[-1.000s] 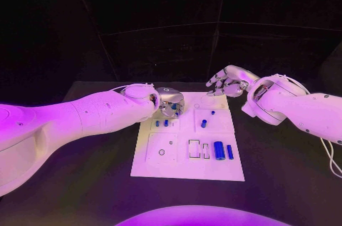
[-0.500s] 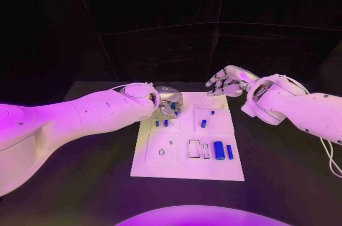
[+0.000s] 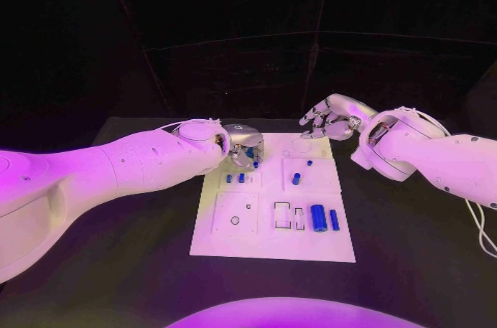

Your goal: Assemble the parts on the task board

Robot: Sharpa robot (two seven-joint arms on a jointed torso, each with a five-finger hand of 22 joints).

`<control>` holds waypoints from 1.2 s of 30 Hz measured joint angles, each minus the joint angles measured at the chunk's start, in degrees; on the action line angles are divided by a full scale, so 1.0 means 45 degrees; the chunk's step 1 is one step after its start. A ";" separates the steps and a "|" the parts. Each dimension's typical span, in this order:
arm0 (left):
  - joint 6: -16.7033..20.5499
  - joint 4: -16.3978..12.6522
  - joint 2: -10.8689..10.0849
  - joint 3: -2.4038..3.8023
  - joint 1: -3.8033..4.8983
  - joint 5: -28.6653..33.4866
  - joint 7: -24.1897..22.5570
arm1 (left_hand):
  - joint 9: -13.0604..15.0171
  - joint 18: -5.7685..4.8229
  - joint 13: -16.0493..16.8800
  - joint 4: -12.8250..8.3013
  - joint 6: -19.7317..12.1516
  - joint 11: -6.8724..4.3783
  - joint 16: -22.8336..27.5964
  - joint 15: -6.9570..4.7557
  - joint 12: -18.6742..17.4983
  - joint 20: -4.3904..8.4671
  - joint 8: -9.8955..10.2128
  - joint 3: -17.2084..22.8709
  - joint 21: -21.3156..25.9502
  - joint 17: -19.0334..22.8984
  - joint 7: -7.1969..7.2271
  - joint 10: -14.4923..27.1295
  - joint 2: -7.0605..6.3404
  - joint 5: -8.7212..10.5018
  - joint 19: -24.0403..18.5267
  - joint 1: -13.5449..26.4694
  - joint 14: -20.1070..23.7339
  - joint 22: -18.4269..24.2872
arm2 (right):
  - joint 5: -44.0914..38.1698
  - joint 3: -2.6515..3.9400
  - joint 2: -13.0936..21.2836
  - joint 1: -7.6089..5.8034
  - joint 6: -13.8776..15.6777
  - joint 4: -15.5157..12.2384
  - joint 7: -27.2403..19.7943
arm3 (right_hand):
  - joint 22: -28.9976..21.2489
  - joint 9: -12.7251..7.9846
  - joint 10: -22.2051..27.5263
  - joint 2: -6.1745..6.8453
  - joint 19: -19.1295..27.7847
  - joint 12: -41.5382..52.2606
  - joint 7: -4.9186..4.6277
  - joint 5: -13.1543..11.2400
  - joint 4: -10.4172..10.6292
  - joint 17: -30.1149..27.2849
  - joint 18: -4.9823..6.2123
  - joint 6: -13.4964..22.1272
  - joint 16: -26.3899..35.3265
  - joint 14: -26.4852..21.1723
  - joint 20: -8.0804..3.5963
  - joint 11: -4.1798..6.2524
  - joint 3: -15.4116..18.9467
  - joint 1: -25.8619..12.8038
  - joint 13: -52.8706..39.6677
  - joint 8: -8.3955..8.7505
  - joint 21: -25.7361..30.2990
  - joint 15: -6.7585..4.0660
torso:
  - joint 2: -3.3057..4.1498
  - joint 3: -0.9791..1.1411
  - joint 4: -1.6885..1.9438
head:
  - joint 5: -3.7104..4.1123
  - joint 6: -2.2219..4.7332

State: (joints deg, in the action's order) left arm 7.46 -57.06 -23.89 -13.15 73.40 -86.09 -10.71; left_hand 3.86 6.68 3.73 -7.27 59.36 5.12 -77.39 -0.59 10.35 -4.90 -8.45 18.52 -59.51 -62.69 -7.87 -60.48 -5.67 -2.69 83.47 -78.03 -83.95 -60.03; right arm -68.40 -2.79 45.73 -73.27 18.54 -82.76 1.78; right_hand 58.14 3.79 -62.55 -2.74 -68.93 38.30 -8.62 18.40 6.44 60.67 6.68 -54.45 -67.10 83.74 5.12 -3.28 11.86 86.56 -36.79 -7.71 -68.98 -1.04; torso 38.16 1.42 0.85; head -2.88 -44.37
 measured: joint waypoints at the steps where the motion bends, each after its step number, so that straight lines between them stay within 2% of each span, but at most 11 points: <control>1: -0.0006 -0.0004 -0.0004 0.0001 0.0001 0.0000 0.0005 | 0.0000 0.0000 0.0000 0.0000 0.0000 0.0000 0.0000 0.0000 0.0000 0.0000 0.0000 0.0000 0.0000 0.0000 0.0000 0.0000 0.0000 0.0000 0.0000 0.0000 0.0000 0.0000 | 0.0000 0.0000 0.0000 0.0000 0.0000 0.0000 0.0000 | 0.0000 0.0000 0.0000 0.0000 0.0000 0.0000 0.0000 0.0000 0.0000 0.0000 -0.0001 0.0000 0.0000 0.0000 0.0000 0.0000 0.0000 0.0000 0.0000 0.0000 0.0000 0.0000 | 0.0000 0.0000 0.0000 | 0.0000 0.0000; 9: -0.0049 -0.0010 -0.0008 0.0008 0.0006 0.0001 0.0022 | 0.0011 0.0000 0.0047 -0.0001 0.0000 -0.0004 0.0000 0.0000 0.0000 0.0000 0.0000 0.0109 -0.0002 0.0000 0.0001 -0.0005 0.0029 0.0000 0.0000 0.0029 0.0000 -0.0055 | 0.0001 0.0000 -0.0001 0.0000 -0.0001 0.0000 0.0000 | -0.0004 0.0000 0.0000 0.0000 0.0000 0.0000 0.0000 0.0031 0.0000 0.0000 -0.0001 0.0000 0.0000 0.0000 0.0000 0.0000 0.0000 0.0000 0.0016 0.0052 0.0051 0.0000 | 0.0000 0.0001 0.0000 | -0.0017 -0.0012; 18: -0.0059 -0.0015 0.0012 0.0007 -0.0002 -0.0003 0.0019 | 0.0080 0.0001 0.0216 0.0072 0.0473 -0.0264 0.0000 0.0000 0.0216 0.0011 0.0000 0.0531 -0.0506 0.0026 0.0133 -0.0982 0.0190 0.0000 0.0011 0.0190 0.0000 -0.0559 | 0.0008 0.0000 0.0002 0.0001 -0.0002 -0.0011 -0.0002 | -0.0014 0.0000 -0.0092 0.0000 -0.0046 0.0000 0.0000 0.0059 0.0000 0.0000 -0.0002 0.0000 0.0047 0.0000 0.0046 -0.0001 0.0000 0.0000 0.0048 0.0052 0.0056 0.0000 | 0.0001 0.0007 -0.0013 | -0.0017 -0.0038; 23: -0.0053 -0.0002 0.0015 0.0004 -0.0014 -0.0010 0.0013 | 0.0116 0.0001 0.0236 0.0053 0.0737 -0.0414 0.0000 -0.0119 0.0216 0.0067 0.0000 0.0788 -0.0642 0.0027 0.0179 -0.1468 0.0283 0.0000 0.0068 0.0131 -0.0024 -0.0742 | 0.0013 0.0000 0.0014 0.0001 -0.0003 -0.0019 -0.0002 | -0.0014 0.0001 -0.0092 0.0000 -0.0045 0.0000 0.0000 0.0059 0.0034 0.0000 -0.0002 0.0000 0.0047 0.0000 0.0046 -0.0001 0.0034 0.0000 0.0048 0.0052 0.0056 0.0000 | 0.0000 0.0007 -0.0013 | -0.0024 -0.0038; 36: 0.0047 -0.0039 -0.0012 0.0005 -0.0043 -0.0016 -0.0016 | 0.0131 0.0001 0.0277 0.0001 0.0938 -0.0458 -0.0053 -0.0165 0.0215 0.0109 0.0003 0.0983 -0.0752 0.0026 0.0158 -0.1692 0.0282 0.0003 0.0111 0.0131 0.0022 -0.0871 | 0.0020 0.0000 0.0027 0.0001 -0.0005 -0.0031 -0.0002 | -0.0013 0.0001 -0.0091 0.0000 -0.0045 0.0000 0.0000 0.0059 0.0034 -0.0011 -0.0002 0.0000 0.0047 0.0000 0.0046 -0.0001 0.0034 0.0000 0.0061 0.0052 0.0055 0.0000 | 0.0000 0.0009 -0.0013 | -0.0034 -0.0057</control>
State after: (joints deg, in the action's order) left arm 7.67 -57.24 -23.94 -13.13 73.21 -86.17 -10.78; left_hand 4.45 6.68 4.97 -7.27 63.58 3.06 -77.62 -1.33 11.32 -4.41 -8.43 22.95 -62.90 -62.57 -7.16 -68.09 -4.40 -2.68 83.97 -77.44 -83.85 -63.95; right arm -68.31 -2.80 45.85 -73.26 18.52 -82.90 1.78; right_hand 58.08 3.79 -62.96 -2.74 -69.13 38.30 -8.62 18.67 6.59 60.61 6.68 -54.45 -66.89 83.74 5.33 -3.28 12.01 86.56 -36.52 -7.48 -68.73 -1.04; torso 38.16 1.46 0.79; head -3.03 -44.63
